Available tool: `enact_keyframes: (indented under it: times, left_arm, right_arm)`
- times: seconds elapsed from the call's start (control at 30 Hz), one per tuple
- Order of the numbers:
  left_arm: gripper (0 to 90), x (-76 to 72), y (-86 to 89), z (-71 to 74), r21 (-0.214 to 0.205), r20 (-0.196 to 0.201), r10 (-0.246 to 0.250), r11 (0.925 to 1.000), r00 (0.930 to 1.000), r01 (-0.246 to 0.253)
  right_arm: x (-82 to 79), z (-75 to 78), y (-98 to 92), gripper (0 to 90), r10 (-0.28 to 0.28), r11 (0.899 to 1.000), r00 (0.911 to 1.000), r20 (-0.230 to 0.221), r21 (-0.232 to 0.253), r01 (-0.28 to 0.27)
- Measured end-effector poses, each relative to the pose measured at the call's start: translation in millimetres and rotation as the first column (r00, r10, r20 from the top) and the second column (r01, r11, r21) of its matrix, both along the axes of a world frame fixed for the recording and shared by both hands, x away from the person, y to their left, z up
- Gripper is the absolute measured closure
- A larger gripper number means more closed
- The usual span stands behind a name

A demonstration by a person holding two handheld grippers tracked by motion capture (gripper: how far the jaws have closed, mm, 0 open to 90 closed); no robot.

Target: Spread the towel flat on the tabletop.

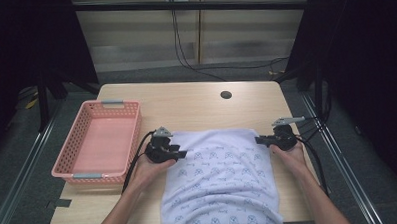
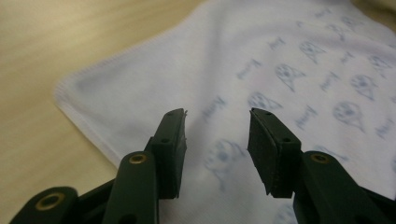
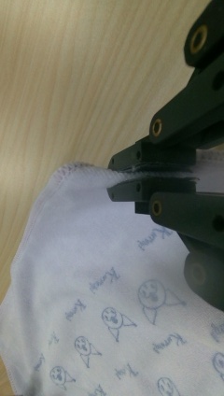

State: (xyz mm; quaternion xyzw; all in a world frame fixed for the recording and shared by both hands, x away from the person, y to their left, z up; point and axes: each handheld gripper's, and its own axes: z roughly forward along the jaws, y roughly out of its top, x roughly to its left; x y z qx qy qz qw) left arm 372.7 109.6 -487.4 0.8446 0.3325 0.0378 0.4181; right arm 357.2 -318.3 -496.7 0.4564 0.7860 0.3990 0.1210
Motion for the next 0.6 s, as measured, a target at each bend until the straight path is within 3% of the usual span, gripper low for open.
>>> enact_keyframes:
  times: [0.1, 0.27, 0.3, 0.33, 0.37, 0.4, 0.5, 0.53, 0.6]
  left_arm:
    - [58.9, 16.0, -0.6, 0.6, -0.03, -0.003, 0.021, 0.9993, 0.9998, -0.021]
    - [52.4, 34.1, 0.2, -4.0, -0.047, -0.009, 0.097, 0.9941, 0.9952, -0.098]
    - [51.4, 35.8, -0.1, -5.6, -0.048, -0.01, 0.114, 0.9923, 0.9934, -0.114]
    - [50.4, 37.3, 0.3, -7.0, -0.023, -0.005, 0.135, 0.9905, 0.9908, -0.135]
    - [48.4, 39.5, 1.8, -9.7, -0.029, -0.027, 0.134, 0.9904, 0.9906, -0.135]
    - [47.5, 40.5, 3.2, -11.8, 0.0, -0.02, 0.15, 0.9887, 0.9885, -0.15]
    - [43.1, 41.1, 4.4, -12.6, -0.008, -0.037, 0.16, 0.9869, 0.9863, -0.161]
    - [42.1, 41.1, 5.2, -12.4, 0.007, -0.042, 0.159, 0.9873, 0.9864, -0.159]
    - [42.9, 38.5, 1.9, -13.5, -0.013, -0.032, 0.177, 0.984, 0.9837, -0.177]
  right_arm:
    - [1.2, 0.4, -3.0, 86.2, -0.002, 1.0, 1.0, 0.0, 0.008, 0.002]
    - [3.3, -1.1, -3.4, 85.9, -0.005, 1.0, 1.0, 0.001, 0.012, 0.005]
    - [3.6, -1.1, -3.8, 85.9, -0.002, 1.0, 1.0, 0.004, 0.014, 0.002]
    - [3.3, -0.7, -4.0, 85.8, -0.001, 1.0, 1.0, 0.004, 0.015, 0.001]
    - [2.7, -0.1, -4.3, 85.7, 0.001, 1.0, 1.0, 0.005, 0.018, -0.001]
    - [1.3, 1.1, -4.4, 85.5, 0.005, 1.0, 1.0, 0.008, 0.022, -0.005]
    - [0.6, 1.6, -4.5, 85.4, 0.008, 1.0, 0.9999, 0.013, 0.021, -0.008]
    - [0.6, 1.3, -4.3, 85.4, 0.009, 1.0, 0.9999, 0.011, 0.023, -0.009]
    - [0.8, 0.5, -4.0, 85.4, 0.01, 1.0, 0.9999, 0.011, 0.022, -0.011]
